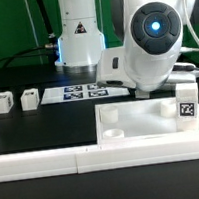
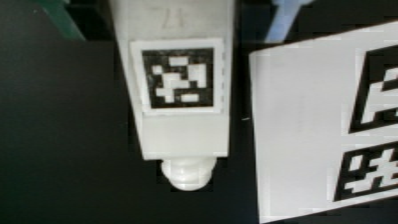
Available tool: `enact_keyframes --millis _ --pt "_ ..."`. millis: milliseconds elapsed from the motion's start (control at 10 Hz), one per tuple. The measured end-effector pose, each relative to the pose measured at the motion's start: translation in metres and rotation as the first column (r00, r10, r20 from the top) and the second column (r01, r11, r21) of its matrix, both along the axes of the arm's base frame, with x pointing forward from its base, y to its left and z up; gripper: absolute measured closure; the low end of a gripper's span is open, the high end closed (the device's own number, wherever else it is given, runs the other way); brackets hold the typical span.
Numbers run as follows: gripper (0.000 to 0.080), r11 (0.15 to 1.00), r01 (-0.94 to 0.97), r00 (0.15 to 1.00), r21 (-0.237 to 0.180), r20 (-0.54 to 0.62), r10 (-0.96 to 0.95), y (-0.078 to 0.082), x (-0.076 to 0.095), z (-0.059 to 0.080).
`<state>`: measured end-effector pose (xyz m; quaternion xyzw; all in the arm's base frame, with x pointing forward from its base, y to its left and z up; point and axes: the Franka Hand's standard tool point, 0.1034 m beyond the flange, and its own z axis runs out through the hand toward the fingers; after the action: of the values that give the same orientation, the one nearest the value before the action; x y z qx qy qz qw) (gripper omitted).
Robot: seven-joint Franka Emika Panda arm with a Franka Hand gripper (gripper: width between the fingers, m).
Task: Assemble square table
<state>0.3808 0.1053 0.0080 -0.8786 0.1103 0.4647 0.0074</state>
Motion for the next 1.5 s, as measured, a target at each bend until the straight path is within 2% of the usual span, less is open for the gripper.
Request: enact_keyframes --millis 500,600,700,800,900,1000,1100,1300,1400,1500 --pt "0.051 1.0 0.005 1.0 0.0 0.0 -0.005 -0.002 0.001 0.0" --pt "0.051 1.0 -0.003 1.0 0.018 -0.01 0.003 -0.008 0.003 0.007" --pt "0.0509 0.999 0.004 1.0 0.036 -0.001 -0.004 -0.028 0.022 0.032" --pt "0.0509 0.999 0.017 0.998 0.034 0.065 -0.019 -0.055 0.041 0.056" --pt "0.0509 0.999 0.032 0.996 0.038 0.083 -0.035 -0.073 0.05 0.073" --pt "0.0509 0.998 0.063 0.99 0.024 0.121 -0.066 -0.093 0.063 0.087" --pt "0.0509 0.998 0.064 0.967 -0.009 0.246 -0.06 -0.104 0.079 0.09" --pt "0.0509 0.998 0.06 0.931 -0.011 0.362 -0.052 -0.097 0.076 0.09" --pt "0.0508 0.998 0.057 0.9 -0.022 0.434 -0.042 -0.099 0.086 0.09" --pt "0.0508 0.998 0.049 0.877 -0.049 0.48 -0.02 -0.106 0.107 0.098"
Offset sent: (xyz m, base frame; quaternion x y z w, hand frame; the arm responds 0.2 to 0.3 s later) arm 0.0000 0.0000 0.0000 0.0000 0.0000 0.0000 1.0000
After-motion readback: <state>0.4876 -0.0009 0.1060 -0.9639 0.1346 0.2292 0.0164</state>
